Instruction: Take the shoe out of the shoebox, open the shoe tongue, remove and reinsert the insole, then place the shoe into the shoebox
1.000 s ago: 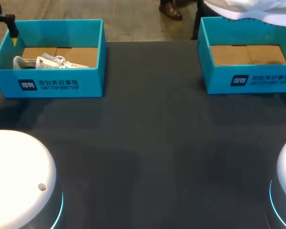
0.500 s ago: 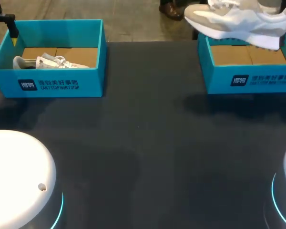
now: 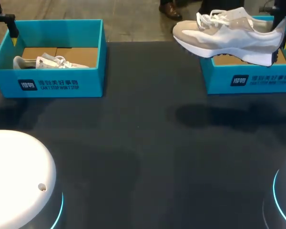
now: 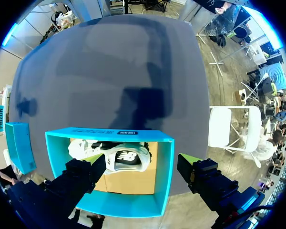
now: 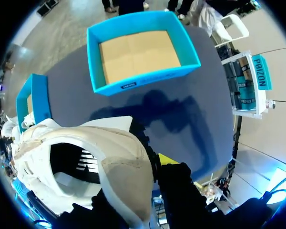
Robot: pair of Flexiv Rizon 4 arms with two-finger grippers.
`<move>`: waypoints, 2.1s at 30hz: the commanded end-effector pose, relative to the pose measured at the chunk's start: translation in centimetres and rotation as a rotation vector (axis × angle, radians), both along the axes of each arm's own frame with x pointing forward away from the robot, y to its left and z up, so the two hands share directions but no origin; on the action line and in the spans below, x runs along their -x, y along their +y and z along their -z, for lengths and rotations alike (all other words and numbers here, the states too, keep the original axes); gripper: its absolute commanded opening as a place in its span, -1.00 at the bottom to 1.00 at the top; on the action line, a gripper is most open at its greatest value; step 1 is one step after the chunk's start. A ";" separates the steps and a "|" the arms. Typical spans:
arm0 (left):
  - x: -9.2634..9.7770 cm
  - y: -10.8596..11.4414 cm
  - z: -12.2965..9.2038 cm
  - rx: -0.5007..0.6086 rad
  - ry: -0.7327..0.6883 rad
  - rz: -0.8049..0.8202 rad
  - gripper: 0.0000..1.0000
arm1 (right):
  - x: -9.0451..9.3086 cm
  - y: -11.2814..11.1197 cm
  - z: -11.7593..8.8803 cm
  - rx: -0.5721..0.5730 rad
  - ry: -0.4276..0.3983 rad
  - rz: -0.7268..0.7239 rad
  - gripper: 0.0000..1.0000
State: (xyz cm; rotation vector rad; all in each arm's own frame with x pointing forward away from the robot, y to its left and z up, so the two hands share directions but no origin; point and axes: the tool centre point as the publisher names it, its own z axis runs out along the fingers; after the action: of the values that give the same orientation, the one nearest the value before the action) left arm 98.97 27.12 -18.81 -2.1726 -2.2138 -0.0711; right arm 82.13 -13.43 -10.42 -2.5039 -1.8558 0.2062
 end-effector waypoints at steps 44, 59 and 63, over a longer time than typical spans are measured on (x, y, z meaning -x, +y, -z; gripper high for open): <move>0.1 0.0 -0.1 -0.002 0.000 0.001 1.00 | 12.8 18.5 19.5 0.180 -0.117 -0.098 -1.00; 0.1 0.0 -0.1 -0.002 0.000 0.001 1.00 | 15.0 21.2 24.5 0.172 -0.127 -0.103 -1.00; 0.1 0.0 -0.1 -0.002 0.000 0.001 1.00 | 14.8 22.0 25.2 0.170 -0.132 -0.131 -1.00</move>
State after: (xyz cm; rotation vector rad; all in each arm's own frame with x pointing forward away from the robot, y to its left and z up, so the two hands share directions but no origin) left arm 98.97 27.12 -18.80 -2.1726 -2.2137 -0.0709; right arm 67.21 7.64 -34.98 -2.5576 -2.1412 0.2001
